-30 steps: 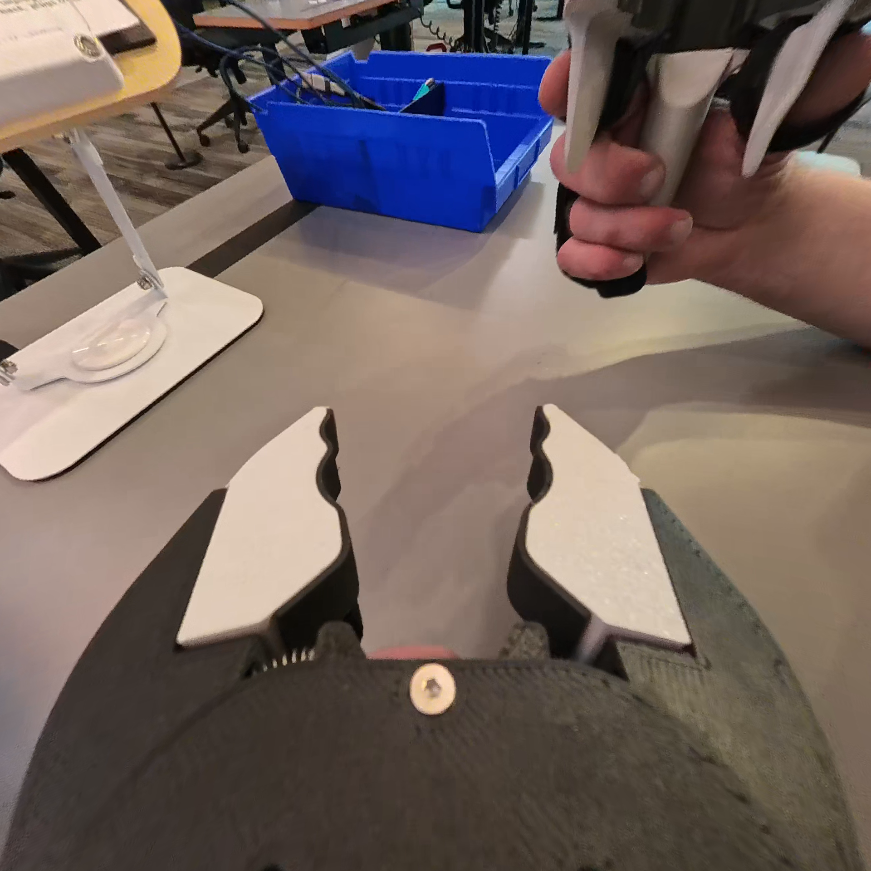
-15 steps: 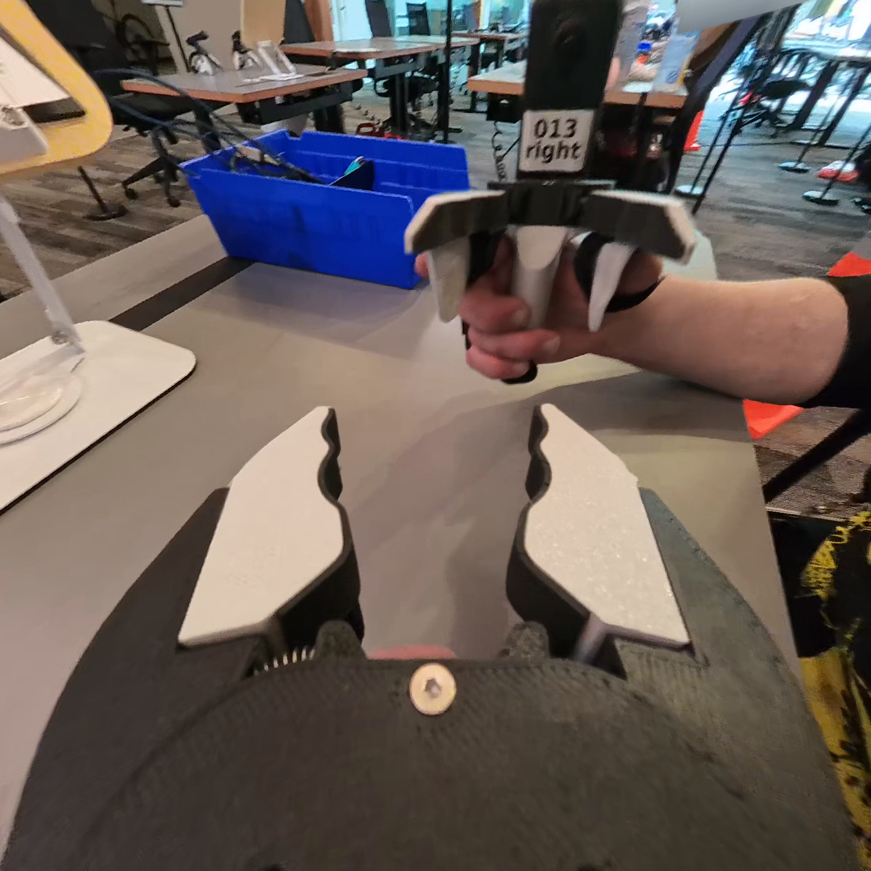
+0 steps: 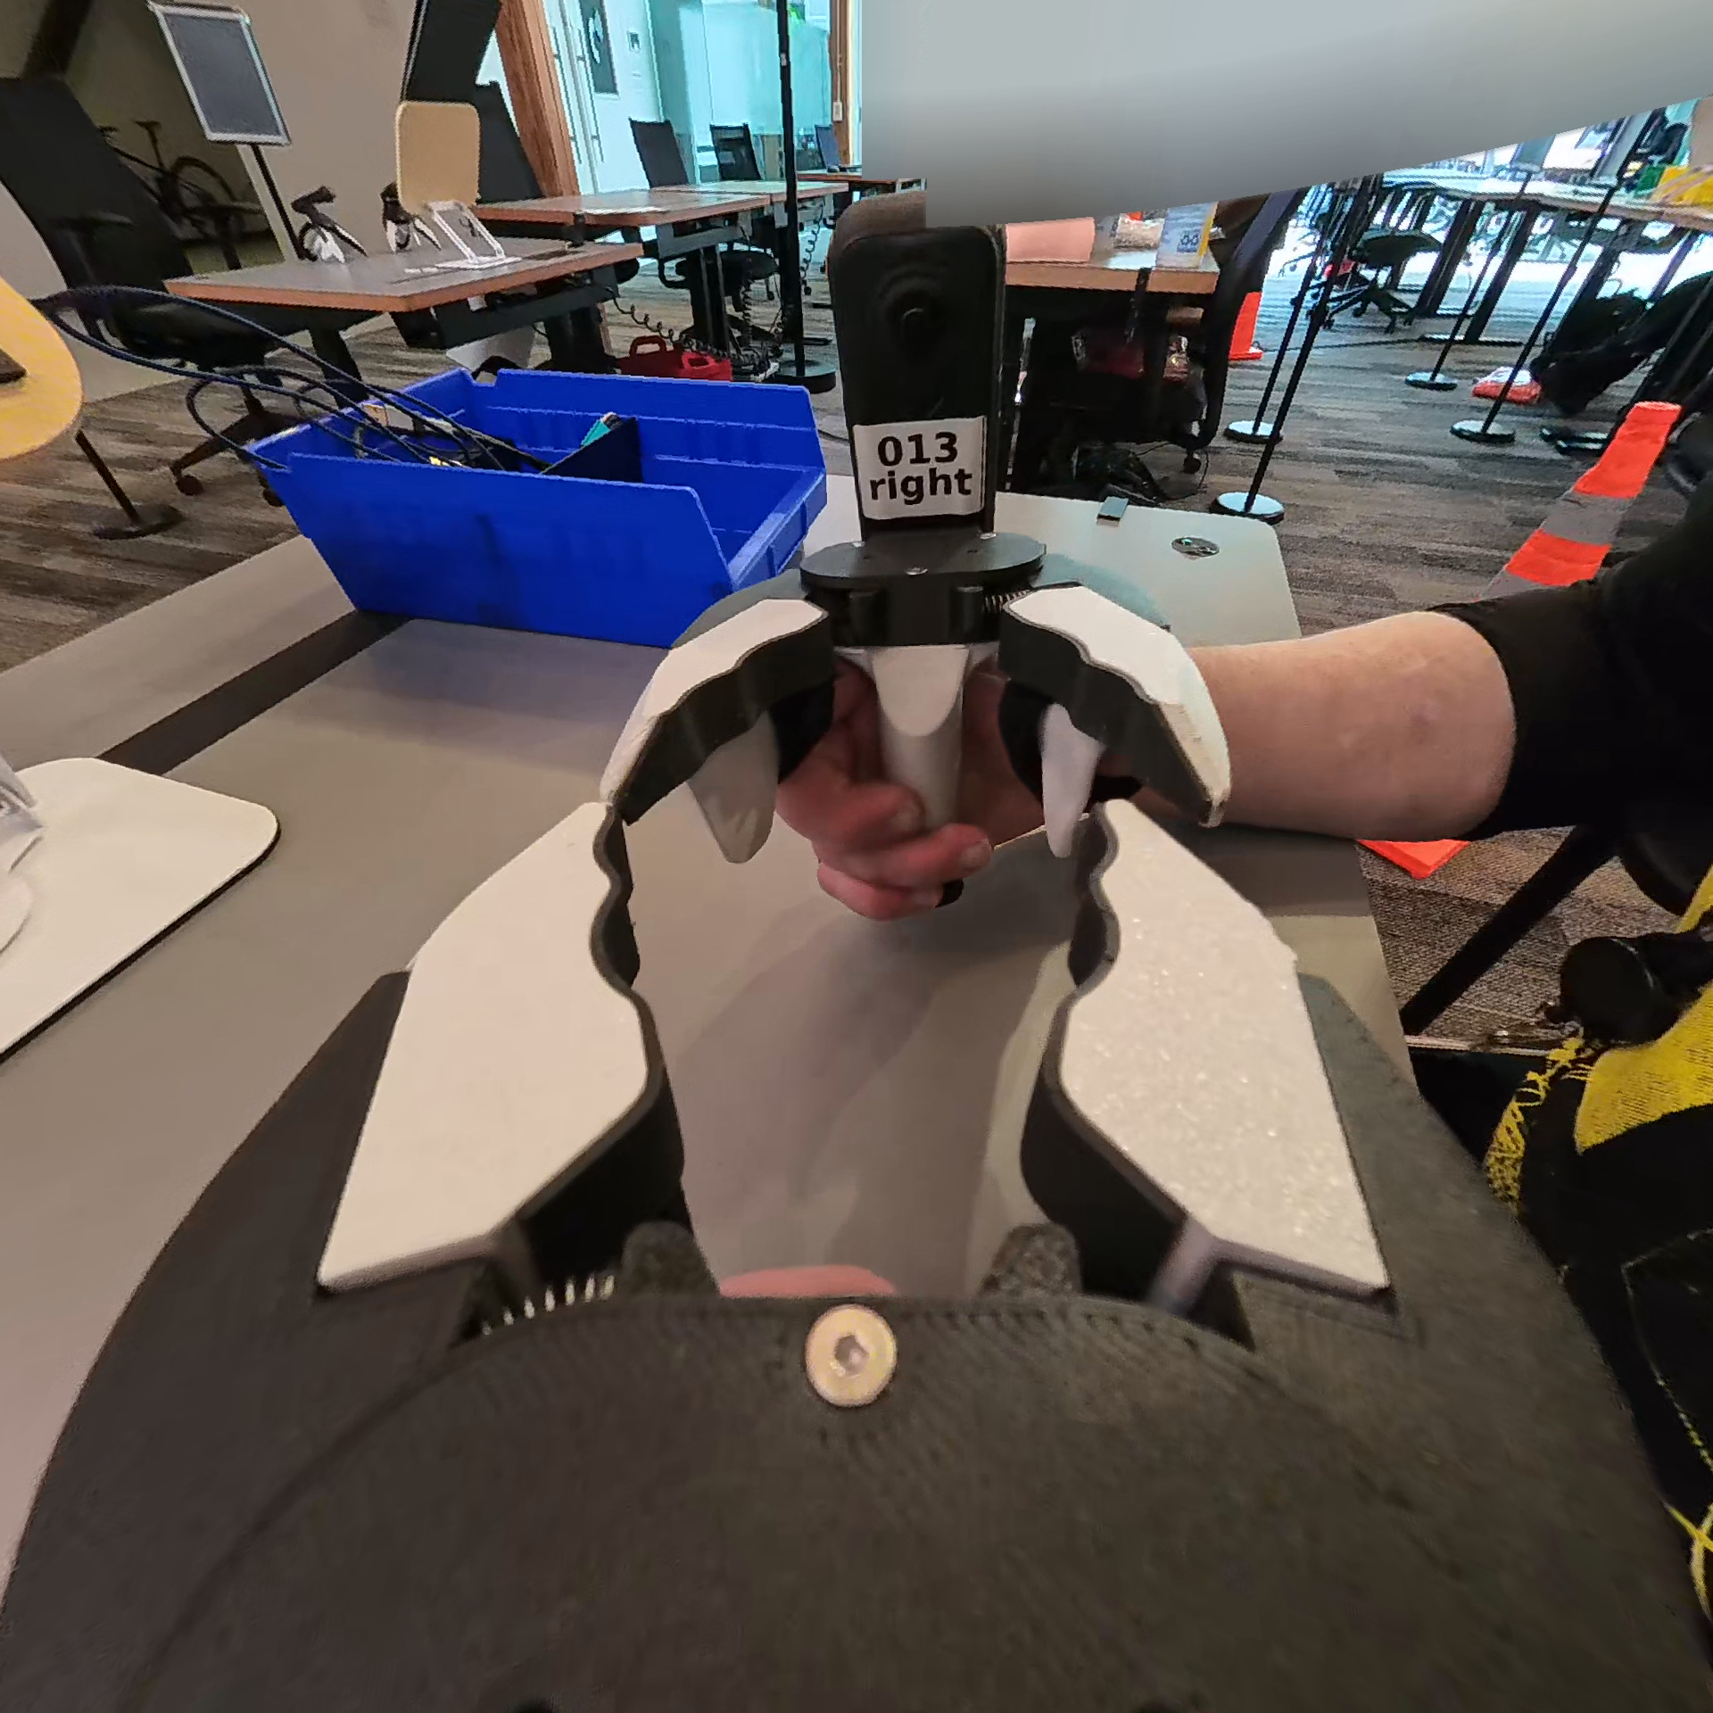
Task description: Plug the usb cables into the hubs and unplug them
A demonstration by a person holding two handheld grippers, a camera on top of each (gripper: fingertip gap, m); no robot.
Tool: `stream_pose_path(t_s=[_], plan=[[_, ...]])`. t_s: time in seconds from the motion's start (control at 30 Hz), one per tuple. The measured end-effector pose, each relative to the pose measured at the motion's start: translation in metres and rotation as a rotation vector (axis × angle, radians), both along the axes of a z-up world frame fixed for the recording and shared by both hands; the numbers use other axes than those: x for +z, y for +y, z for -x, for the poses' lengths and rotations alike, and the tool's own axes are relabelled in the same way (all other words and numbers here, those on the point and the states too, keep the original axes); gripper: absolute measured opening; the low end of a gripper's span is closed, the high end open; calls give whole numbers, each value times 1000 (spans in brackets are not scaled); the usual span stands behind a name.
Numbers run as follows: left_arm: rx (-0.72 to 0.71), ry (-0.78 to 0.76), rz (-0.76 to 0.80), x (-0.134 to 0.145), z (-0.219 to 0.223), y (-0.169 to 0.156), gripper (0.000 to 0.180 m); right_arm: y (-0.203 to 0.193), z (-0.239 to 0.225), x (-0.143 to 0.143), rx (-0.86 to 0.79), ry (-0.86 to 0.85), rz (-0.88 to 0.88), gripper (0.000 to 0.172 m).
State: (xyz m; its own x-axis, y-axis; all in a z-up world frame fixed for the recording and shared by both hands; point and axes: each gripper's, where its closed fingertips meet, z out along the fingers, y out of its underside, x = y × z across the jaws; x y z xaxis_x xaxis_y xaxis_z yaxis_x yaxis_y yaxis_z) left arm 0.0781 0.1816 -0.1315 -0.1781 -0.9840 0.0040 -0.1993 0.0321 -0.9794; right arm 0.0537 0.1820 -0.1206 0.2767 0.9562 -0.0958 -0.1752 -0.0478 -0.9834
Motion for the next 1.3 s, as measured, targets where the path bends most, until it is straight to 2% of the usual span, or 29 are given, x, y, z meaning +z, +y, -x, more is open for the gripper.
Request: stream_pose_path(t_s=[0.2,0.43,0.6,0.8,0.87,0.97,1.13,1.17,1.2,1.27,1.3], plan=[[-5,-8,10,1,-1,-3,96,1,-1,1,-8,10,-2,102],[-42,-11,20,-1,-3,-13,92,1,0,0,4,17,6,110],[3,-51,-21,7,0,-7,91,2,-4,2,6,41,13,109],[18,-14,-2,-3,-3,-2,98,2,0,-2,7,14,3,108],[4,-11,-8,-3,-4,-6,101,2,-1,0,6,24,5,109],[-50,2,-16,-4,-4,-16,94,3,-3,-2,7,21,11,109],[18,0,-9,0,2,0,93,4,-8,2,-26,9,7,110],[46,0,-16,2,6,8,91,2,-13,4,-30,4,0,104],[79,1,-30,4,12,18,90,0,-18,7,-37,-9,-10,85],[192,24,-76,6,27,46,83,2,-33,8,-110,-90,-10,62],[244,26,-93,8,38,61,75,0,-42,8,-134,-139,-17,38]])
